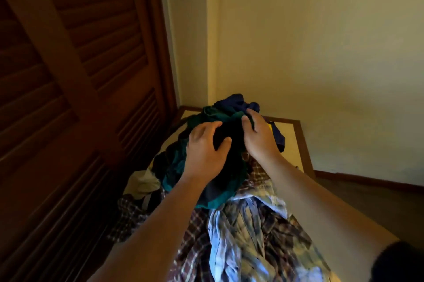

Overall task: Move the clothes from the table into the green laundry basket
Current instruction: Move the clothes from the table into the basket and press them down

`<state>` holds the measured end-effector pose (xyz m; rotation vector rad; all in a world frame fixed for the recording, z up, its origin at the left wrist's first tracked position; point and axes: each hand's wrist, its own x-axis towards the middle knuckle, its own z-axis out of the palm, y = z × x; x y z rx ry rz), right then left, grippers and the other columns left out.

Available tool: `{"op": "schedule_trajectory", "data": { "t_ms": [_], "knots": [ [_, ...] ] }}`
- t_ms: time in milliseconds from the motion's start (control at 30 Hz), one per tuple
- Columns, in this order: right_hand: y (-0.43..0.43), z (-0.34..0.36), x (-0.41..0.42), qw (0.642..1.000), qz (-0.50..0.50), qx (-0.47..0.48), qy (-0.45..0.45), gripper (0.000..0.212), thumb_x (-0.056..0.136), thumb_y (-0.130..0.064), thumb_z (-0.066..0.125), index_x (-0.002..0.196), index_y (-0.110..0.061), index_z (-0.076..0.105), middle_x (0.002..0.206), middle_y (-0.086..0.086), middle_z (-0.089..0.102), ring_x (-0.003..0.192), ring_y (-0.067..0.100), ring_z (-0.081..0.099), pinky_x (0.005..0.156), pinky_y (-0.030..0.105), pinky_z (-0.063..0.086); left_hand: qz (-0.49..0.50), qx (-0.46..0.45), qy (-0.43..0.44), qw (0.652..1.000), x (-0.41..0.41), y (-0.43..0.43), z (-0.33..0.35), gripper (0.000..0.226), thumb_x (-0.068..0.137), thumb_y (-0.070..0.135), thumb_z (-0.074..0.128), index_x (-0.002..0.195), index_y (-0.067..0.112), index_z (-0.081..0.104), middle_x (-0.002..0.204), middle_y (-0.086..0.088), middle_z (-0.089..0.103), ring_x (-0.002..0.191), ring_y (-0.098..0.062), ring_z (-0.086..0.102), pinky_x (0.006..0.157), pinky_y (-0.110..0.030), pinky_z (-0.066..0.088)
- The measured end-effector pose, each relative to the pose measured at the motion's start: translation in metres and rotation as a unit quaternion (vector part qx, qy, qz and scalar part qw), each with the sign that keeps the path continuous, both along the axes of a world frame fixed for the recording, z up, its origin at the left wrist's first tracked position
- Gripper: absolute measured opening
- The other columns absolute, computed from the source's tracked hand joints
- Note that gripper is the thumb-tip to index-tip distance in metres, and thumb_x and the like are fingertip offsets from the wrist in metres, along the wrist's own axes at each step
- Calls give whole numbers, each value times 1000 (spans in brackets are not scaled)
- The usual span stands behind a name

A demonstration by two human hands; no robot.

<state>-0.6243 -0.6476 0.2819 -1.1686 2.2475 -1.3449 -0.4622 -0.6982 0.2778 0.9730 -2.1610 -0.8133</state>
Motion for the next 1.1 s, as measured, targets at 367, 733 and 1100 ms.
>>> {"op": "schedule_trajectory", "data": {
  "t_ms": [367,733,1100],
  "knots": [
    [-55,-14,-64,940,-16,186,-287,69,98,-56,58,156,-24,41,159,5,44,140,33,47,113,43,41,-22,41,-165,985,-13,-21,-32,85,93,66,59,163,38,20,159,5,46,147,-25,37,120,-53,24],
    [-4,12,-18,925,0,-24,-379,22,84,-31,68,91,-11,73,98,11,75,94,33,72,86,50,58,7,11,-154,988,-7,-3,-31,75,93,62,61,154,26,36,145,0,55,137,-30,48,115,-52,33],
    [98,19,11,896,60,45,-437,42,82,-46,82,113,-18,78,108,8,80,101,29,76,93,44,58,22,70,5,997,13,37,-13,144,69,38,94,162,47,-16,173,4,-11,153,-34,28,112,-57,45]
  ]
}}
